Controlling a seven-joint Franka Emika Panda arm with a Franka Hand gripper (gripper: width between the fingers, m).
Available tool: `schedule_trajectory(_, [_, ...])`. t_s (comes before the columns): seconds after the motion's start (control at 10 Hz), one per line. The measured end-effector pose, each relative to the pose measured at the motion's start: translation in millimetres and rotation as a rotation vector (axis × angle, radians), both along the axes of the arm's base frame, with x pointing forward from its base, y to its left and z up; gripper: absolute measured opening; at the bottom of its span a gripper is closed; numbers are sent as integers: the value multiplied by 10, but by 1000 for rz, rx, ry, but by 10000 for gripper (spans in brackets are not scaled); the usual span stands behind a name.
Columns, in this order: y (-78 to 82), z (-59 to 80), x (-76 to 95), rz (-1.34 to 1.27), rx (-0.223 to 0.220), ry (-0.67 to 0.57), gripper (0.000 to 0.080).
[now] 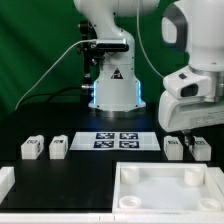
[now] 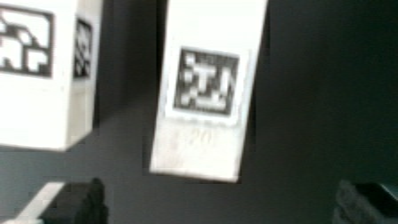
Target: Assemble one leg
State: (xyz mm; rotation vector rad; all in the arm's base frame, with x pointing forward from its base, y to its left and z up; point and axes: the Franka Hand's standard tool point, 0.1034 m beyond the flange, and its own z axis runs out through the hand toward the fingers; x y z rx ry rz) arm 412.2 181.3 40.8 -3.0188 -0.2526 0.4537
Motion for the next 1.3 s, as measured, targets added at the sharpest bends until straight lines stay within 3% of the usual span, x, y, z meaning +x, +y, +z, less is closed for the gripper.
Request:
schedule_trajectory(0.1, [163,17,-25,-38,-44,131,649])
schedule_trajectory(0.2, [221,18,-41,-31,-70,238,649])
schedule_trajectory(0.4, [140,-9,-47,-21,-106,441,649])
schedule_trajectory(0.8, [-33,-108,-175,46,-120,736,649])
schedule_trajectory(1.3, [-15,-224,-231,47,-118,729,649])
